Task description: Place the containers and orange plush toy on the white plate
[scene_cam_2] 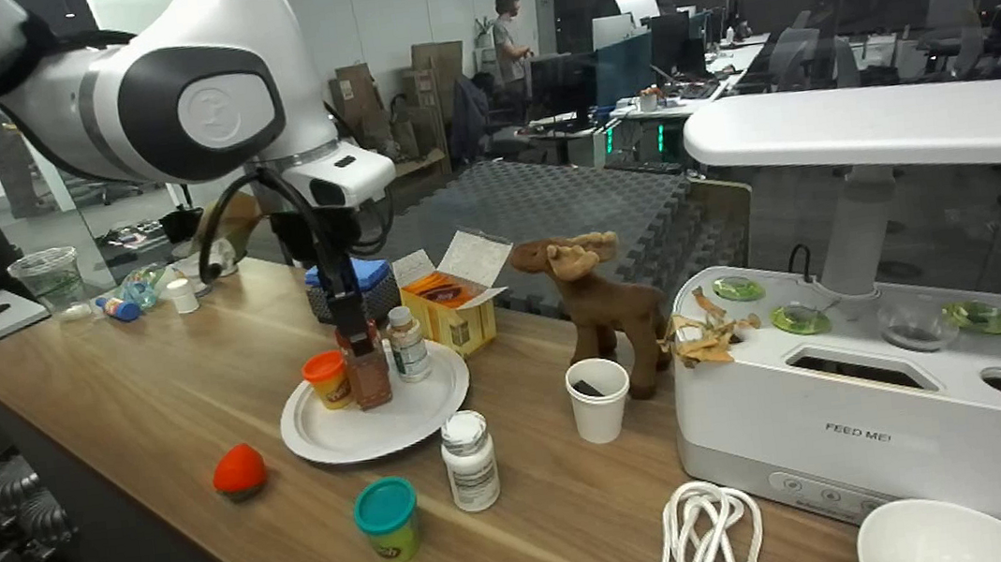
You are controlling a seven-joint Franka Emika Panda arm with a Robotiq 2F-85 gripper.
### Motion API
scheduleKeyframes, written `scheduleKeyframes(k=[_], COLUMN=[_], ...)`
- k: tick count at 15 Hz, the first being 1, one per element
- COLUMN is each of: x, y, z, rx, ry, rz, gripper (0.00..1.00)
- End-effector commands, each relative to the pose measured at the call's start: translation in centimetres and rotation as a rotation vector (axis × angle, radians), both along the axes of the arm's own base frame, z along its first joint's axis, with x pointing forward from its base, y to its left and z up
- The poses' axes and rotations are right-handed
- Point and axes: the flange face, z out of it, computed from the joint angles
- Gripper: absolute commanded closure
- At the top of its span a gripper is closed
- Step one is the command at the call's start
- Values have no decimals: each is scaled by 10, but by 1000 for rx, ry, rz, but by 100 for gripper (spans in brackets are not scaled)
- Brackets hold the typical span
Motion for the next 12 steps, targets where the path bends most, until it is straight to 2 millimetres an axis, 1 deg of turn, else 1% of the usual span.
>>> scheduleKeyframes(k=[1,2,3,4,5,6,7,8,9,12], x=[-8,-10,-12,-14,-16,-17,-18,-18,-17,-12], y=[9,11,12,14,15,17,18,18,19,14], z=[7,5,3,2,1,1,2,2,3,11], rx=[-18,-27,-37,-46,-52,-60,-64,-70,-74,-83], ry=[-45,-39,-32,-27,-24,-24,-26,-29,-35,-61], rz=[24,41,60,75,87,102,110,116,118,104], gripper=[75,75,71,25,24,19,12,2,0,0])
